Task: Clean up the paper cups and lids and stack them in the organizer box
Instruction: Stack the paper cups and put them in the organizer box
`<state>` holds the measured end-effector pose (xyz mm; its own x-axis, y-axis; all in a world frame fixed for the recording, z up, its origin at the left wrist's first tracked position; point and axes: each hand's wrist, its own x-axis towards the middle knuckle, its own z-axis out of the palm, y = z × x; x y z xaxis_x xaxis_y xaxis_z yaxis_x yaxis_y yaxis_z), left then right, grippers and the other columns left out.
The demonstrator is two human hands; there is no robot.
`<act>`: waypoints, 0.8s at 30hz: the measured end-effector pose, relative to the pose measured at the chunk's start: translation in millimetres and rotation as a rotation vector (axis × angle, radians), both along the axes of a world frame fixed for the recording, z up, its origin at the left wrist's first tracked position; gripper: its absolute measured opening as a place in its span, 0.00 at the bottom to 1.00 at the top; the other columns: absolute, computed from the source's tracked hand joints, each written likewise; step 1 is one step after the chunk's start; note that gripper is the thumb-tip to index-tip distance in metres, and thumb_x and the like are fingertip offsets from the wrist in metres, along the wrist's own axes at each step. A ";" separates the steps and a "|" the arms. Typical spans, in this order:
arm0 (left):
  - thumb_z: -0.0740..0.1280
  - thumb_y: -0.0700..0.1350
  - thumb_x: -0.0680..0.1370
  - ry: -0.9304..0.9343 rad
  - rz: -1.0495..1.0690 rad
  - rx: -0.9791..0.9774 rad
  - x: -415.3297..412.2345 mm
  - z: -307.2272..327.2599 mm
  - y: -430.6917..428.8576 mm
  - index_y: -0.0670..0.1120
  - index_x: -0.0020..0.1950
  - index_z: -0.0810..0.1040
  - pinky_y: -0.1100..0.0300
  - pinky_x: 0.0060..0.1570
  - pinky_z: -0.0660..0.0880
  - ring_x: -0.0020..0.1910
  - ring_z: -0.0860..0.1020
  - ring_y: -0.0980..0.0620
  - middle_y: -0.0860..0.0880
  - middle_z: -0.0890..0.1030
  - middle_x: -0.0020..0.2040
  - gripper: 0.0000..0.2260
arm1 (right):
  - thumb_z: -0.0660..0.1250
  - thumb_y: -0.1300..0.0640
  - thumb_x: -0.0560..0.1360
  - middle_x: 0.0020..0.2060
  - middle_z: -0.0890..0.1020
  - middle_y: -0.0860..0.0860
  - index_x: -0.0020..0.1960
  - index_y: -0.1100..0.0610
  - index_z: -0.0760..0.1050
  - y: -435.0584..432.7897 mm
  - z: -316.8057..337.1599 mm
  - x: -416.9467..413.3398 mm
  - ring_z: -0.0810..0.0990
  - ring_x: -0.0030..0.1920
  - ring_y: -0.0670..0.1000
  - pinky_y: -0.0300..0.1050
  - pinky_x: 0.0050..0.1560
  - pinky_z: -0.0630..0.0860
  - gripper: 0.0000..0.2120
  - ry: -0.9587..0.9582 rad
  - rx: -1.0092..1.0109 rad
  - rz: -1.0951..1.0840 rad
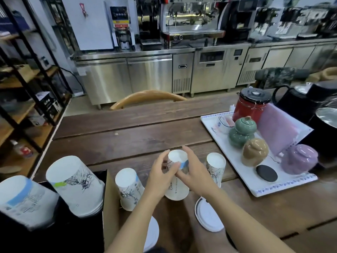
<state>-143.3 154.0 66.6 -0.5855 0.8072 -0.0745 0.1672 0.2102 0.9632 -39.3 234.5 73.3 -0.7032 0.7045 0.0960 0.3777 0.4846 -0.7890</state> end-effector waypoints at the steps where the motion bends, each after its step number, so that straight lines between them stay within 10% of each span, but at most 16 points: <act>1: 0.67 0.50 0.75 0.011 0.001 0.030 -0.9 7.5 1.4 0.67 0.59 0.67 0.63 0.52 0.72 0.57 0.74 0.57 0.53 0.75 0.60 0.17 | 0.65 0.46 0.74 0.68 0.69 0.45 0.73 0.52 0.55 -0.3 7.6 -0.9 0.69 0.67 0.46 0.44 0.65 0.69 0.33 0.020 0.022 -0.014; 6: 0.64 0.49 0.77 0.019 -0.043 0.201 1.8 60.2 10.8 0.61 0.59 0.71 0.65 0.47 0.72 0.54 0.75 0.55 0.46 0.75 0.58 0.12 | 0.69 0.51 0.69 0.58 0.74 0.49 0.67 0.55 0.62 0.7 54.1 6.5 0.74 0.49 0.46 0.34 0.48 0.70 0.30 0.141 0.169 -0.086; 10: 0.63 0.55 0.74 -0.039 -0.079 0.298 16.6 93.9 25.2 0.61 0.57 0.73 0.48 0.59 0.74 0.56 0.76 0.46 0.44 0.76 0.56 0.12 | 0.63 0.46 0.64 0.41 0.69 0.41 0.62 0.56 0.65 8.5 86.0 30.0 0.71 0.36 0.37 0.25 0.40 0.66 0.29 0.213 0.288 -0.143; 18: 0.63 0.50 0.75 -0.095 -0.163 0.250 46.2 88.5 58.6 0.56 0.53 0.79 0.44 0.62 0.74 0.54 0.79 0.49 0.49 0.82 0.52 0.08 | 0.70 0.58 0.67 0.52 0.70 0.50 0.62 0.60 0.65 39.0 84.5 66.7 0.70 0.36 0.40 0.35 0.41 0.67 0.26 0.127 0.338 -0.167; 24: 0.62 0.45 0.79 -0.022 -0.193 0.124 57.6 53.8 73.7 0.48 0.58 0.77 0.64 0.51 0.73 0.50 0.77 0.56 0.51 0.81 0.52 0.10 | 0.69 0.58 0.70 0.53 0.68 0.50 0.61 0.60 0.65 62.1 44.2 82.8 0.74 0.41 0.52 0.43 0.46 0.69 0.23 -0.031 0.271 -0.120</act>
<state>-85.7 227.7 120.4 -0.4186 0.9079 0.0211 0.1713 0.0561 0.9836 43.5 296.6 117.4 -0.6217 0.7344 0.2722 0.4670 0.6266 -0.6239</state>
